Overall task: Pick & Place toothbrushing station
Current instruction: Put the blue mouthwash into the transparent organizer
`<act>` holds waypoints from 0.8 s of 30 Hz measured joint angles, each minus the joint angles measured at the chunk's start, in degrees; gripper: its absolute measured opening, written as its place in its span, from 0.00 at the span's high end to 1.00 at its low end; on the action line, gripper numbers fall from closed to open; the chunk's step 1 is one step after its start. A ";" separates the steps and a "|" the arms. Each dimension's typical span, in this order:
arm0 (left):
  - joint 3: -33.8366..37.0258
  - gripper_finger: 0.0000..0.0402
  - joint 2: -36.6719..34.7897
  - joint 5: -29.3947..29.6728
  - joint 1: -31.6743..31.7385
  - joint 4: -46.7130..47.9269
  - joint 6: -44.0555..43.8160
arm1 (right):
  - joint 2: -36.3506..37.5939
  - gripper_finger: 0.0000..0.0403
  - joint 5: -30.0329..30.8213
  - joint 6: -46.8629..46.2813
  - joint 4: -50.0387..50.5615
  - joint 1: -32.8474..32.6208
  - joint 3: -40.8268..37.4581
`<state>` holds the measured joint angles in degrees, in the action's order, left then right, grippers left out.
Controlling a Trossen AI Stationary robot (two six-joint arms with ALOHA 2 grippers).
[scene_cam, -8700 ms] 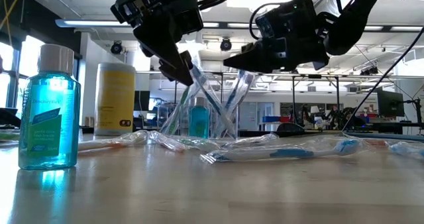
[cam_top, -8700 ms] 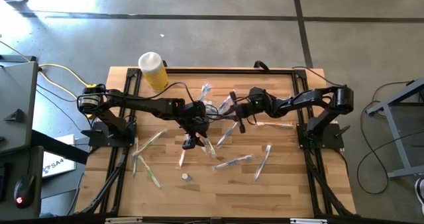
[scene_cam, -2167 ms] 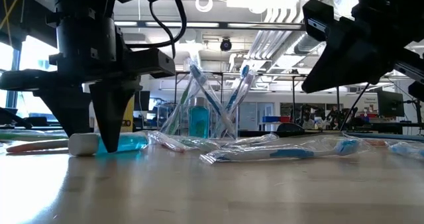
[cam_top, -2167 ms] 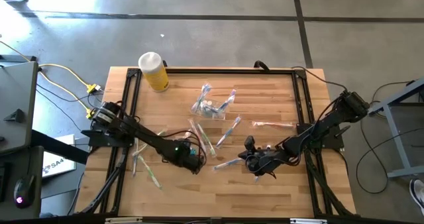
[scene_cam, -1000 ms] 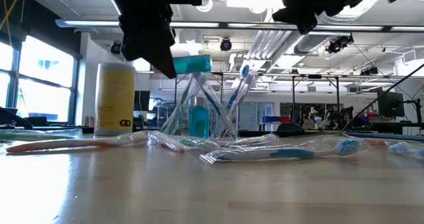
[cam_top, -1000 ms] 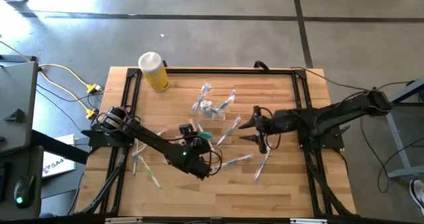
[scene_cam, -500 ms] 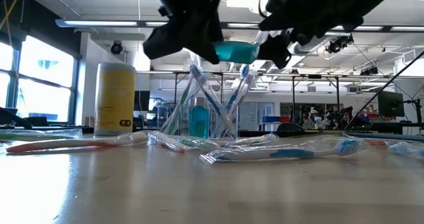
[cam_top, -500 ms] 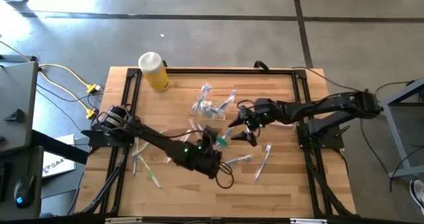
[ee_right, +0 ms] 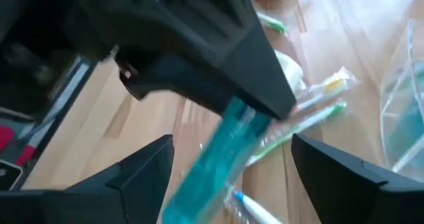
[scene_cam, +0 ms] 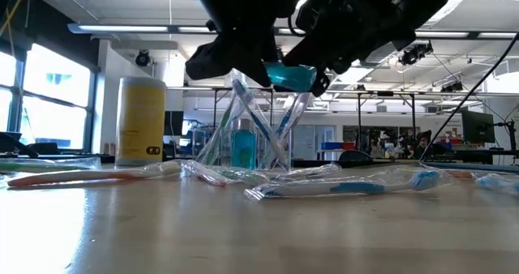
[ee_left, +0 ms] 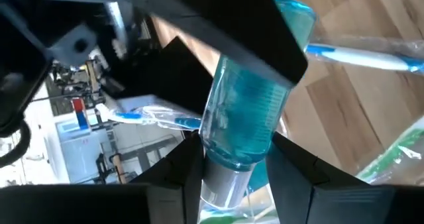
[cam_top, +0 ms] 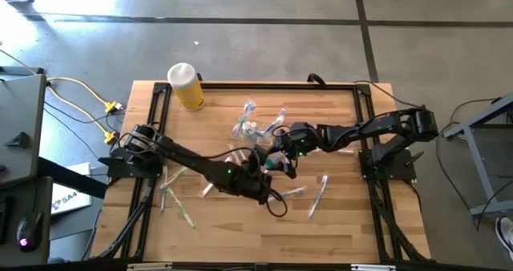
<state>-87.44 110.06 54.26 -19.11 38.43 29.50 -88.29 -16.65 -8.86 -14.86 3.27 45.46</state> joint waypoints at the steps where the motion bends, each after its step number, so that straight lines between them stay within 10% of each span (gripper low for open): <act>1: 0.00 0.69 0.00 -0.21 0.00 0.32 0.28 | -0.04 0.26 0.01 0.04 -0.60 0.00 0.04; 15: -0.02 0.69 -0.04 2.40 0.37 1.98 2.48 | -0.35 0.52 0.76 -6.94 -1.61 -0.31 0.06; 24: -0.02 0.69 -0.07 3.13 0.35 2.02 4.59 | -0.35 0.51 6.59 -7.67 -1.28 -3.02 0.06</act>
<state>-87.46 110.00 57.39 -18.76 40.45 34.10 -88.64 -10.06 -16.53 -16.14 0.25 45.52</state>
